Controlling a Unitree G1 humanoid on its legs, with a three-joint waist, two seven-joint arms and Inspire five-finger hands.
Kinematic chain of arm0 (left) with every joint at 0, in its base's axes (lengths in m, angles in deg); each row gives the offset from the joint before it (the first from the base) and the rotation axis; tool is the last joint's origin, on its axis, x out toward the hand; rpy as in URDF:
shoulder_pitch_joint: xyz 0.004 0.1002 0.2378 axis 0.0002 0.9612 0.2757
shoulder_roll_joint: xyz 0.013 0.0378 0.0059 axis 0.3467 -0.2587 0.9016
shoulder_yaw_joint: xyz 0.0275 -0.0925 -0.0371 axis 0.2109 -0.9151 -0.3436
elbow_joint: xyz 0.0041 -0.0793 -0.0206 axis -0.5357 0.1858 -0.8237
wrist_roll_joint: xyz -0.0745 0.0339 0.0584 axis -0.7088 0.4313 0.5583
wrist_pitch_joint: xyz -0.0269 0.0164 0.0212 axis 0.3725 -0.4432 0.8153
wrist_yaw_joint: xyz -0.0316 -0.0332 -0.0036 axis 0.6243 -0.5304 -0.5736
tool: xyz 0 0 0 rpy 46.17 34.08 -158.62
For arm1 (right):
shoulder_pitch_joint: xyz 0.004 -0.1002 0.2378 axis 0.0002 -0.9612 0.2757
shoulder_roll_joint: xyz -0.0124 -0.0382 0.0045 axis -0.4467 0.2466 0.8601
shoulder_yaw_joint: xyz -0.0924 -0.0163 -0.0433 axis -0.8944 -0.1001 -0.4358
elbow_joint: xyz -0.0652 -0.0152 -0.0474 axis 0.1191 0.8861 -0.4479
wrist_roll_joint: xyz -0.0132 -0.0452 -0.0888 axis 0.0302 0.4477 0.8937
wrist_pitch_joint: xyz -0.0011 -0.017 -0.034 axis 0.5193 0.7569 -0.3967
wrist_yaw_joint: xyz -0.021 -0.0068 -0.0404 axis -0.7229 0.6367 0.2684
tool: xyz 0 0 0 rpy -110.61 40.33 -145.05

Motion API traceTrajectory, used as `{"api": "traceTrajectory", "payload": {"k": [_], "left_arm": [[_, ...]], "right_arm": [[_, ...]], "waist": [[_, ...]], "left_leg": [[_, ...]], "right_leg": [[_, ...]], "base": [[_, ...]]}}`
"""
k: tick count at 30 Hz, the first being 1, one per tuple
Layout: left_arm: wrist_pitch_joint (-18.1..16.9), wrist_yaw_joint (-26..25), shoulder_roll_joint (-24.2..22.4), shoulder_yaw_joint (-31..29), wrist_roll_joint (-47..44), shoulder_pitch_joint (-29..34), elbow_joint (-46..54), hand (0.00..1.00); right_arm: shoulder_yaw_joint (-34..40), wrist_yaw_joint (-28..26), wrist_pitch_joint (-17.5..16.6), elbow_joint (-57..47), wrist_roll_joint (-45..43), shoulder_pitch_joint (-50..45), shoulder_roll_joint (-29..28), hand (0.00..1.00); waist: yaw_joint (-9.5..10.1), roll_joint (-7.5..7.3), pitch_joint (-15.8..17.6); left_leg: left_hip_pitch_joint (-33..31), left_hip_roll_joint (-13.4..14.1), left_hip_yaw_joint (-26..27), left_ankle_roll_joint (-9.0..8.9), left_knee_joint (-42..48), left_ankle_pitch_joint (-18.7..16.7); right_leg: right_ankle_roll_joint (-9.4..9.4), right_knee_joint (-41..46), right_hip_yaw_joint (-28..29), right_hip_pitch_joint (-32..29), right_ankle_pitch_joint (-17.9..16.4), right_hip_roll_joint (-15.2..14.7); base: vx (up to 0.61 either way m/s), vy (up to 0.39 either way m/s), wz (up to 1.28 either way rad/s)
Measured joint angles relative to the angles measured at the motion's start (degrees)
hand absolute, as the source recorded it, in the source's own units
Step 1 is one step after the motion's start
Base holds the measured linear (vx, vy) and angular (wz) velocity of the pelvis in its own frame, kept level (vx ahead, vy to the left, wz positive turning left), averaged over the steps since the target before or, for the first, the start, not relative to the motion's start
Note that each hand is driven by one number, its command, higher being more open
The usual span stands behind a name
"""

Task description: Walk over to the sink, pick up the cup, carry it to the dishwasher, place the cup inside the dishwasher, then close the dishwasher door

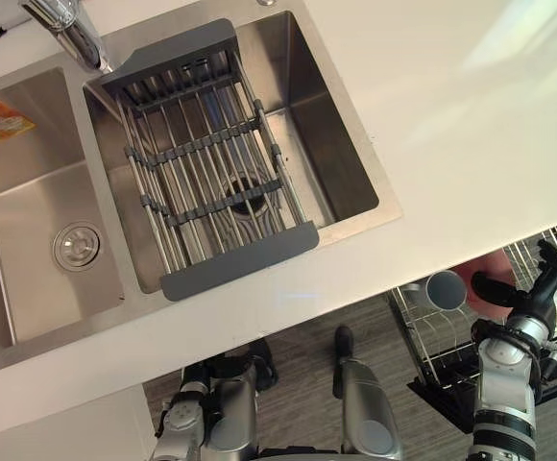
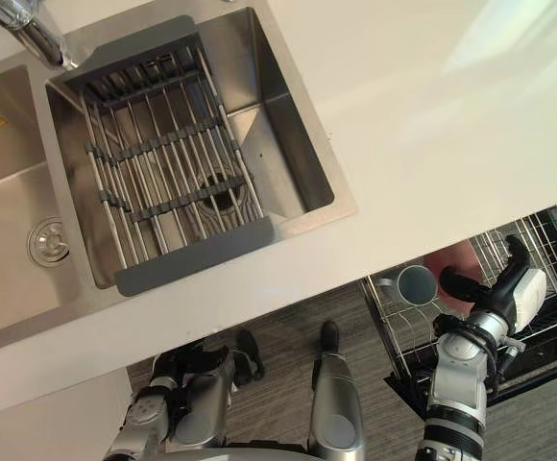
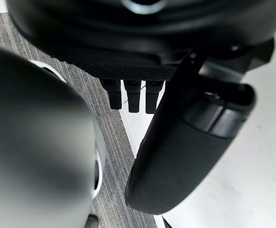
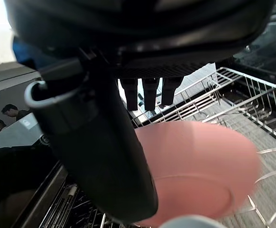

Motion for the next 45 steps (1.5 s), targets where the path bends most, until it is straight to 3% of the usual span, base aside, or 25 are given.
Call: {"api": "traceTrajectory", "payload": {"k": [5,8,12,16,20,24,31,40,45], "left_arm": [[0.2,-0.1,-0.6,-0.5,0.0,-0.7,0.0,0.90],[0.6,-0.2,-1.5,-2.4,0.0,-1.4,0.1,0.90],[1.5,-0.3,-2.4,-3.9,-0.1,-1.8,0.1,0.90],[2.4,-0.2,-2.4,-4.8,-0.1,-1.7,0.0,0.90],[2.6,-0.1,-1.5,-5.6,-0.1,-1.6,-1.4,0.90],[2.6,-0.1,-1.2,-6.5,-0.3,-1.5,-2.0,0.90],[2.6,-0.1,-1.1,-6.8,-1.5,-1.3,-2.1,0.90],[2.5,1.0,-1.7,-6.5,-1.5,-1.5,0.1,0.90],[2.4,1.8,-1.7,-5.8,-1.4,-1.5,0.7,0.90]], "right_arm": [[0.0,-0.4,-0.1,-3.0,-4.4,-1.2,-0.5,0.90],[0.4,-0.4,-0.9,-13.3,-5.4,-5.6,-1.7,0.90],[6.2,1.5,-4.9,-25.4,-5.5,-11.0,-4.2,0.90],[10.2,3.3,-8.4,-27.6,-7.8,-15.4,-7.0,0.90],[11.1,2.5,-10.0,-20.0,-15.2,-18.6,-8.3,0.90],[13.0,-1.6,-10.0,-4.0,-27.8,-19.0,-8.5,0.90],[13.4,-8.9,-9.9,13.0,-45.1,-16.2,-9.7,0.90],[6.6,-11.3,-11.1,14.7,-53.7,-8.5,-8.4,0.90],[2.2,-11.0,-13.1,13.5,-60.6,-5.0,-7.0,0.90]], "waist": [[0.04,-0.11,0.3],[-0.03,-0.22,0.7],[-0.24,-0.33,0.7],[-0.58,-0.91,0.6],[-0.77,-1.63,0.3],[-1.25,-2.33,-0.1],[-1.63,-2.31,-0.1],[-1.44,-2.21,-0.1],[-1.12,-1.91,0.1]], "left_leg": [[-0.3,-0.3,-0.2,0.21,0.1,0.1],[-0.3,-0.1,-0.2,0.36,0.3,0.0],[-0.2,0.9,-1.1,0.23,1.6,-0.7],[0.5,1.5,-1.1,0.21,2.8,-1.4],[1.9,2.6,0.0,0.09,4.2,-2.3],[2.5,2.9,0.4,-0.10,4.6,-2.8],[2.3,3.0,1.6,0.03,5.6,-2.9],[0.8,1.3,1.9,0.48,4.2,-2.3],[0.7,-0.4,1.1,1.17,0.7,0.3]], "right_leg": [[0.21,-0.5,-0.2,0.1,0.4,-0.1],[0.21,-0.6,-0.4,0.3,0.4,0.0],[0.20,-1.1,-1.8,2.0,0.4,0.2],[0.15,-0.9,-2.9,3.2,0.4,0.4],[-0.31,0.3,-3.3,3.9,0.0,0.7],[-0.61,1.5,-3.0,3.9,-0.7,0.9],[-0.61,4.8,-1.7,1.7,-1.5,0.6],[-0.55,6.0,-1.8,-0.9,-1.6,-1.2],[-0.16,4.2,-3.1,-1.0,-0.7,-2.3]], "base": [[-0.02,0.004,0.03],[-0.01,-0.005,0.01],[-0.01,-0.008,0.09],[-0.01,-0.001,0.01],[-0.04,-0.003,-0.13],[-0.02,-0.009,-0.03],[-0.02,0.000,-0.09],[-0.04,0.016,0.03],[0.05,-0.002,0.10]]}}
